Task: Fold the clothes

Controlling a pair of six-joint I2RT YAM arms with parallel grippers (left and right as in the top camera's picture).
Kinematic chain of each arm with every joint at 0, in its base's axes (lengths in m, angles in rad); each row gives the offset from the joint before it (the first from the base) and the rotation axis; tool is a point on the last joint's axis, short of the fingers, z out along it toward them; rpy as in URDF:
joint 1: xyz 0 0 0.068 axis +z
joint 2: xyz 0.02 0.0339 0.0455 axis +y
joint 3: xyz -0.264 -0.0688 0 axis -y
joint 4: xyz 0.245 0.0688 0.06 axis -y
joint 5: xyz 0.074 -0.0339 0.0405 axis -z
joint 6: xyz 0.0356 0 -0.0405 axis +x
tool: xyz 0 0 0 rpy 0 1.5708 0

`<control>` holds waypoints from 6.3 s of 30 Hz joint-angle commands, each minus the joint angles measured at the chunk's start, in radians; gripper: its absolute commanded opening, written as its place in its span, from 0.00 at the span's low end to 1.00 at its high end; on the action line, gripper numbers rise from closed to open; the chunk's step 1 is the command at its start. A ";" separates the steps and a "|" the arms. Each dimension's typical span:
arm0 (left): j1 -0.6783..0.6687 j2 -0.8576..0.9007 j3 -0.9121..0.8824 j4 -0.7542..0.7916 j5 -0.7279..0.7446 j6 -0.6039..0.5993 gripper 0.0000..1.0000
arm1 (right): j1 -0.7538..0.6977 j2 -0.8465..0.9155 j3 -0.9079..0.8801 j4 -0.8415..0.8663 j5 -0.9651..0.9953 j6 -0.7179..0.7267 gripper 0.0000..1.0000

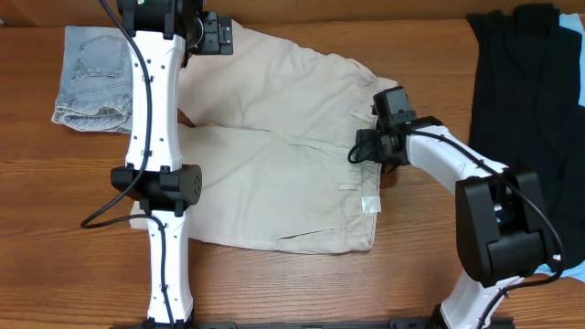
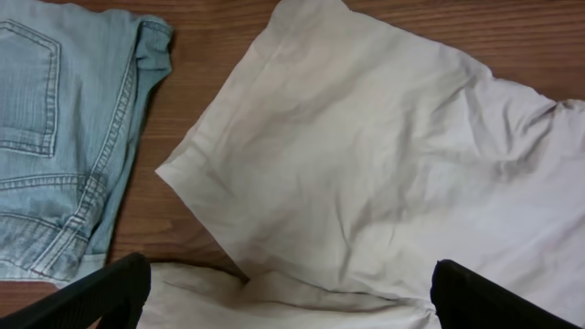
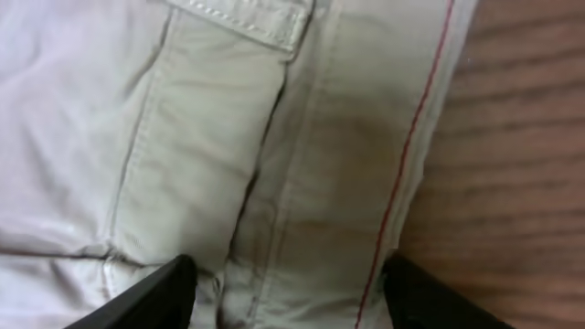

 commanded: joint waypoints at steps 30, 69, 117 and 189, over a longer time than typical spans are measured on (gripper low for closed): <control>-0.005 -0.018 0.033 0.037 -0.028 0.054 1.00 | -0.298 0.074 0.199 -0.075 0.191 0.018 0.84; -0.006 -1.064 -1.673 0.237 -0.214 -1.035 1.00 | -0.179 -0.921 0.031 -0.947 -0.005 0.621 1.00; -0.005 -0.994 -2.420 0.987 -0.076 -1.202 0.04 | -0.115 -0.730 -0.266 -0.837 -0.057 0.655 0.82; -0.034 -0.941 -1.542 0.536 -0.220 -0.476 0.04 | -0.042 -0.856 0.022 -0.963 0.261 0.658 0.04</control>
